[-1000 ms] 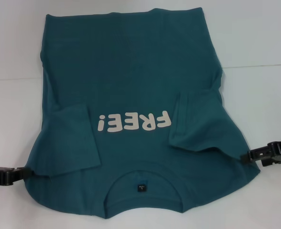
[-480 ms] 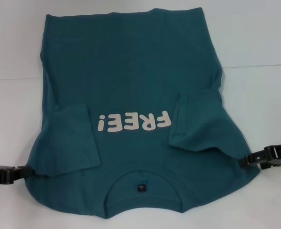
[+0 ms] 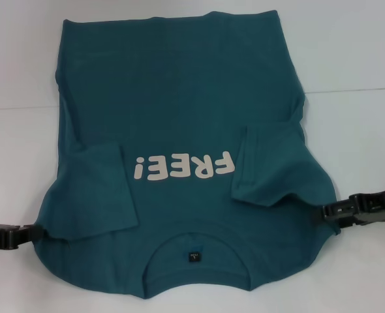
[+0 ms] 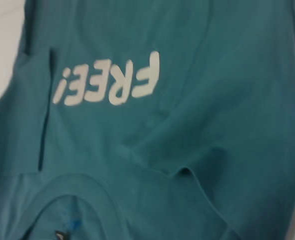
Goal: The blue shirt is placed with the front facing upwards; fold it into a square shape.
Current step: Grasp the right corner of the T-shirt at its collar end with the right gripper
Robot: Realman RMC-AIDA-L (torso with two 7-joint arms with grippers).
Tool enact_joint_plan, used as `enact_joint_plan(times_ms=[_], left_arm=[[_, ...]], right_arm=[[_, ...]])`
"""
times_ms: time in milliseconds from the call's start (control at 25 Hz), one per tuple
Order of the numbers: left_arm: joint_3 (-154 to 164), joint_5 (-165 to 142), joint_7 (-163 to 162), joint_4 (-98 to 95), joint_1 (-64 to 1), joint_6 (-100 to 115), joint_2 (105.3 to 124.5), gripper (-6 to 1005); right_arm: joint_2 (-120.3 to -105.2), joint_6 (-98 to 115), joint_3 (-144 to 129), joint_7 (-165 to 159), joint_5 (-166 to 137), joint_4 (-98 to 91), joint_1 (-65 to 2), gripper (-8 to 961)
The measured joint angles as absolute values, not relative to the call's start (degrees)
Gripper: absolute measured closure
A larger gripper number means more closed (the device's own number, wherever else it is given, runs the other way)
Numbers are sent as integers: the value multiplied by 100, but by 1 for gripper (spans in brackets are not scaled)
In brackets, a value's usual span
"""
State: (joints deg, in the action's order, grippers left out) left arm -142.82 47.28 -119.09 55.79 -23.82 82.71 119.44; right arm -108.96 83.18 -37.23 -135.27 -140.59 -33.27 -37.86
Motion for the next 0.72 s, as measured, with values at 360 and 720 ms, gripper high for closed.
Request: enact_joint_plan(times_ms=[360,720], left_arm=[[-14282,4728,-11889,5560,-2382,8270,11937,960],[-14282,4728,-11882,5554,-2367,8306,11935,959]], right_arm=[[-10849,8332,-3503,-13464,-13871,-3322,-3633,22],[-10788,8210,-3555,-13510,-14500,-3424,-3603,23]])
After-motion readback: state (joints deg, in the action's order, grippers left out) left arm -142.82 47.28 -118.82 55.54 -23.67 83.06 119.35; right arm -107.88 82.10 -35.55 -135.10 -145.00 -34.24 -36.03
